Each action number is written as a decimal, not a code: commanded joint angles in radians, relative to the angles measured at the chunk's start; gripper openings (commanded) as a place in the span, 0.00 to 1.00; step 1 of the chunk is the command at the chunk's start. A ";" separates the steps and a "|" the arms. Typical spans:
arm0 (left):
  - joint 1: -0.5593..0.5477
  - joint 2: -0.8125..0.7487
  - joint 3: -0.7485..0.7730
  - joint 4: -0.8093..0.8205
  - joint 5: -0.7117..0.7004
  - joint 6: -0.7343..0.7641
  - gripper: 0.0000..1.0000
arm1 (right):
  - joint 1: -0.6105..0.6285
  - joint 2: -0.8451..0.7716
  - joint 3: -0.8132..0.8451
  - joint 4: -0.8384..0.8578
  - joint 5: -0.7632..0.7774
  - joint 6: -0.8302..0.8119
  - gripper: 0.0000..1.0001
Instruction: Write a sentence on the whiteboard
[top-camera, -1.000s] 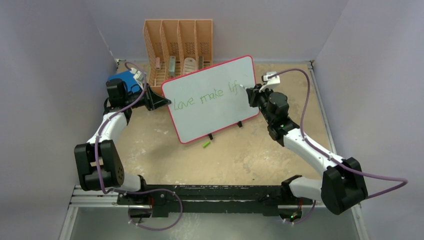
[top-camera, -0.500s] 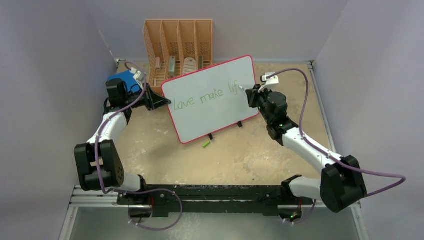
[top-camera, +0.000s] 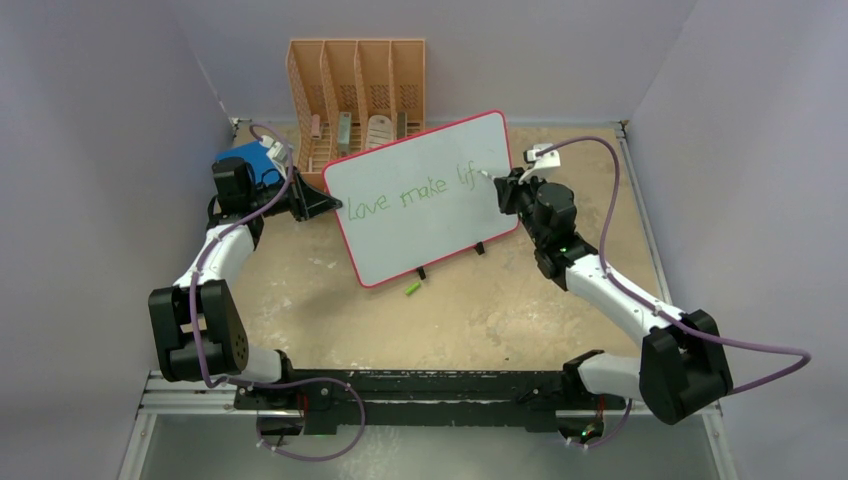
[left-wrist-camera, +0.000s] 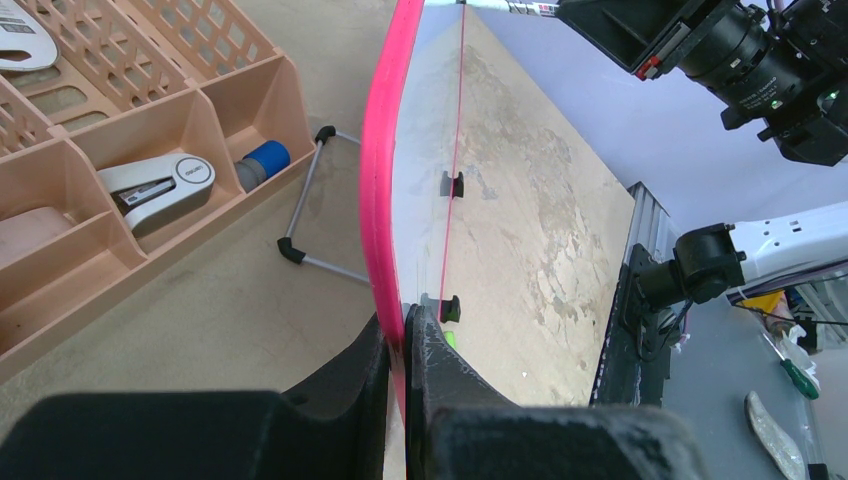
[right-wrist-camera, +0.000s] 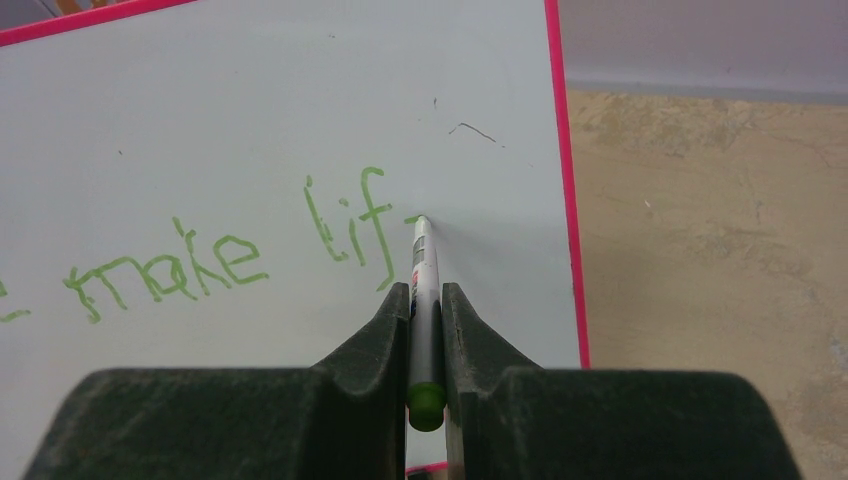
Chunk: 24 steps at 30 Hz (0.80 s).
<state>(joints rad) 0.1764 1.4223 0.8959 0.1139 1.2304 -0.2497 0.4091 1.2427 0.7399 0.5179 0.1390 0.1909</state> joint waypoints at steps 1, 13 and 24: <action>0.009 -0.039 0.023 0.059 0.007 0.043 0.00 | -0.009 -0.003 0.015 0.042 0.023 0.007 0.00; 0.008 -0.040 0.024 0.059 0.008 0.044 0.00 | -0.016 -0.005 0.026 0.044 0.024 0.007 0.00; 0.009 -0.039 0.023 0.060 0.009 0.044 0.00 | -0.017 -0.005 0.030 0.056 0.006 0.002 0.00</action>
<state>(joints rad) 0.1764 1.4223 0.8959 0.1139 1.2304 -0.2493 0.3977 1.2427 0.7399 0.5205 0.1394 0.1909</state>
